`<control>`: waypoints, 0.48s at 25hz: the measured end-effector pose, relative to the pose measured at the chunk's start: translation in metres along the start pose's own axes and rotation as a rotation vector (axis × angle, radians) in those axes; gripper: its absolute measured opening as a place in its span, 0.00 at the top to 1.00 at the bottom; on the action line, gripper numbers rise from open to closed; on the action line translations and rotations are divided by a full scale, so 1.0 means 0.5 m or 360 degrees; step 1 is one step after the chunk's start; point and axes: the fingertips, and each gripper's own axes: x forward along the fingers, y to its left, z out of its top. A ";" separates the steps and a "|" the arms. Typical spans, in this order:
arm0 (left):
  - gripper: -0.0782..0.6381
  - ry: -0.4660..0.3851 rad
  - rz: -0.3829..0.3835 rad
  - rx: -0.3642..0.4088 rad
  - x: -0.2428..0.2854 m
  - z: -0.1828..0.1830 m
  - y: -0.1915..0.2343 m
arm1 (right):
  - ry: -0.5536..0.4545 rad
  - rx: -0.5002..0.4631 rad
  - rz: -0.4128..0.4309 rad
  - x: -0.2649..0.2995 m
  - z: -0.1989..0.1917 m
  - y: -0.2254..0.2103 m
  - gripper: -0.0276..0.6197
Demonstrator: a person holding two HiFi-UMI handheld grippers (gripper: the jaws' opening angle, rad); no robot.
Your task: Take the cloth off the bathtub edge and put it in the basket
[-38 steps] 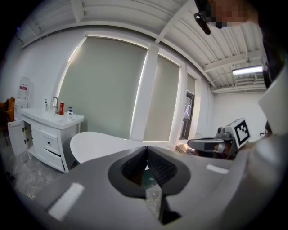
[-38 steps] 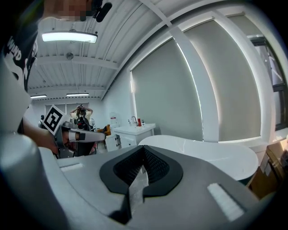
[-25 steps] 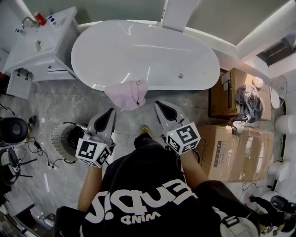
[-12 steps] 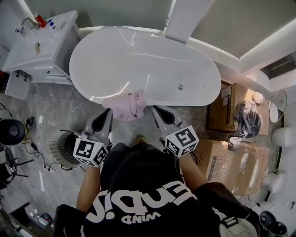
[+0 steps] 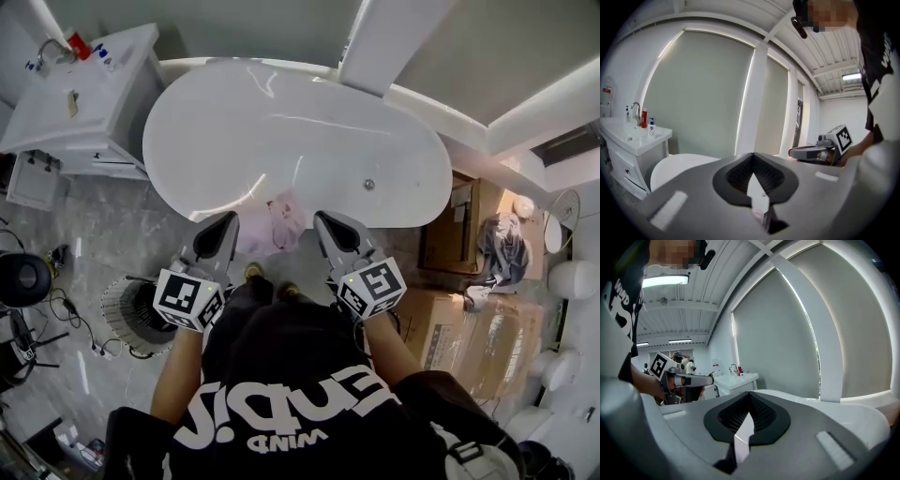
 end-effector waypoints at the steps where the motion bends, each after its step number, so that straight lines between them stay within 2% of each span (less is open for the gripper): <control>1: 0.90 -0.0006 -0.0007 0.0001 0.004 0.005 0.008 | -0.0010 -0.0007 -0.0015 0.009 0.003 -0.002 0.95; 6: 0.90 0.0007 -0.0040 0.0004 0.018 0.000 0.039 | -0.0031 -0.0006 -0.0067 0.044 0.005 -0.010 0.95; 12: 0.90 0.0038 -0.0046 -0.0024 0.039 -0.019 0.045 | -0.0002 0.0031 -0.0049 0.066 -0.014 -0.015 0.95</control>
